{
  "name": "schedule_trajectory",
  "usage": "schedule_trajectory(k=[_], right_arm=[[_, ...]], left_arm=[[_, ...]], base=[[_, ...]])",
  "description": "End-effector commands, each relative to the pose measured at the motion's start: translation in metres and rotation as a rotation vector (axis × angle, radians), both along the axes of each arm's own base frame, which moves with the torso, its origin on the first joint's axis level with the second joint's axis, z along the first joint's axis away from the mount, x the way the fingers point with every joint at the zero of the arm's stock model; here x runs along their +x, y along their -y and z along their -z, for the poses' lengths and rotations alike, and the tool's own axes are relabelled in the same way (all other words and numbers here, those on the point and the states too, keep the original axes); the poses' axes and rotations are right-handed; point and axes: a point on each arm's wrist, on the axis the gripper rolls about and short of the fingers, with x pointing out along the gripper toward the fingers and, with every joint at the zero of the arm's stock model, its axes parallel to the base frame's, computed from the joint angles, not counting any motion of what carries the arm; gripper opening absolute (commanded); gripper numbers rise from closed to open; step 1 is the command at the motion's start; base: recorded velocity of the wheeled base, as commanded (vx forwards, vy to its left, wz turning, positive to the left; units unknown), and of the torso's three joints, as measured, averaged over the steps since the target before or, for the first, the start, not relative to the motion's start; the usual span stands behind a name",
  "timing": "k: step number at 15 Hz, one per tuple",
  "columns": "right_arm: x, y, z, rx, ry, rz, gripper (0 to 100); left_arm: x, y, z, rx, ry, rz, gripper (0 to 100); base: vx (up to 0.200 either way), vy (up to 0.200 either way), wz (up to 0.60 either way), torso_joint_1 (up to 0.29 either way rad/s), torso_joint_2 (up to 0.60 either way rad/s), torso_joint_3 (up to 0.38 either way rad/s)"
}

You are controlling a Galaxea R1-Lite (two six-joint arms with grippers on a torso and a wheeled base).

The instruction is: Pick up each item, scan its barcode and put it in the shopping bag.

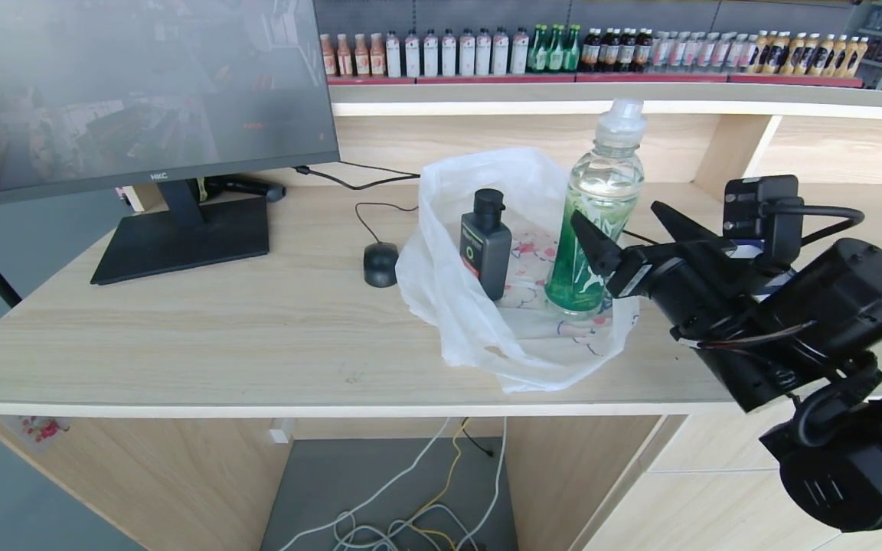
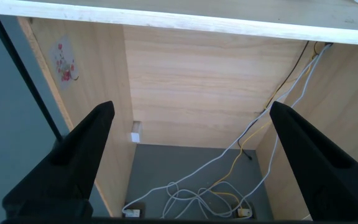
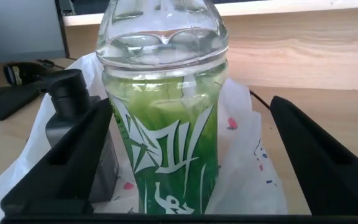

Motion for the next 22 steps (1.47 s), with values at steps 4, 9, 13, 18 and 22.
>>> schedule_trajectory(k=[4, 9, 13, 18, 22], right_arm=[[-0.098, 0.051, -0.029, 0.044, 0.09, 0.008, 100], [-0.174, 0.105, 0.01, 0.118, -0.006, 0.119, 100], [-0.204, 0.115, 0.03, 0.067, -0.175, 0.108, 100], [-0.265, 0.138, 0.08, -0.079, -0.312, 0.069, 100], [-0.293, 0.152, 0.114, -0.148, -0.354, 0.04, 100]], left_arm=[[0.0, 0.0, 0.0, 0.0, 0.001, 0.0, 100], [0.0, 0.0, 0.0, 0.0, 0.001, 0.0, 100], [0.0, 0.0, 0.0, 0.003, 0.001, 0.0, 100], [0.0, 0.0, 0.0, 0.001, 0.001, 0.0, 100], [0.0, 0.0, 0.0, 0.001, 0.001, 0.0, 100]], base=[[0.0, 0.0, 0.0, 0.0, 0.0, 0.0], [0.0, 0.0, 0.0, 0.0, 0.0, 0.0], [0.0, 0.0, 0.0, 0.0, 0.0, 0.0], [0.0, 0.0, 0.0, 0.0, 0.0, 0.0], [0.0, 0.0, 0.0, 0.0, 0.0, 0.0]])
